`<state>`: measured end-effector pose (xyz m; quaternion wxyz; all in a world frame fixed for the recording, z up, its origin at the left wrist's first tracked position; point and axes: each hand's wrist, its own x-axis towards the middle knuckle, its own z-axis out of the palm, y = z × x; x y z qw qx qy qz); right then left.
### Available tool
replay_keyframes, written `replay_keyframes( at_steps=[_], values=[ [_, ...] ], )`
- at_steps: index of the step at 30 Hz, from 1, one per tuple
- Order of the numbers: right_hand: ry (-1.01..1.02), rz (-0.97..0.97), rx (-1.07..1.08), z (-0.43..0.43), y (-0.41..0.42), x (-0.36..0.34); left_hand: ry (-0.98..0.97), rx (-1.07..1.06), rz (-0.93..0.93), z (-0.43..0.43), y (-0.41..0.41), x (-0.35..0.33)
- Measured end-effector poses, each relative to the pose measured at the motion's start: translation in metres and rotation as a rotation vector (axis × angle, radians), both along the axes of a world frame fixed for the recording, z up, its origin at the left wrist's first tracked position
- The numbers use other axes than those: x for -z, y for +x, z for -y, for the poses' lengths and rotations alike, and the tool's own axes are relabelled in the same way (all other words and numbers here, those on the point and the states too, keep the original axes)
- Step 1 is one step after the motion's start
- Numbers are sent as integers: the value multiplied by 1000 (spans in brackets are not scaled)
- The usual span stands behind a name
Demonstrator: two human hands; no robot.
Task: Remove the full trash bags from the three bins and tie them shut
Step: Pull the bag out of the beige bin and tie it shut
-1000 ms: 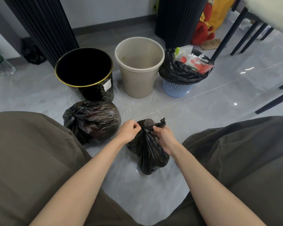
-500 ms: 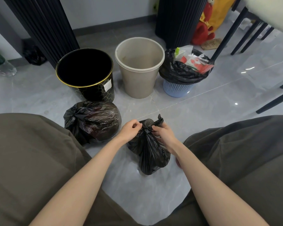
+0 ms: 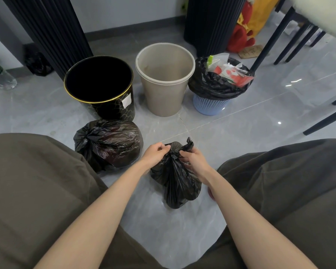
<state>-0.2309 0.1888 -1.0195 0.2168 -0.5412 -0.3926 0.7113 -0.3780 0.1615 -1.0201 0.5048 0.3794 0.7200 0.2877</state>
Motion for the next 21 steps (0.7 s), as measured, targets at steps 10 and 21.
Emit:
replay_keyframes(
  at_steps=[10,21],
  values=[
    [-130,-134,93,-1,-3,11,-45,-132,-271,1,5,5],
    [104,79,-78,-4,3,0,20,-128,-75,4,-10,7]
  ],
)
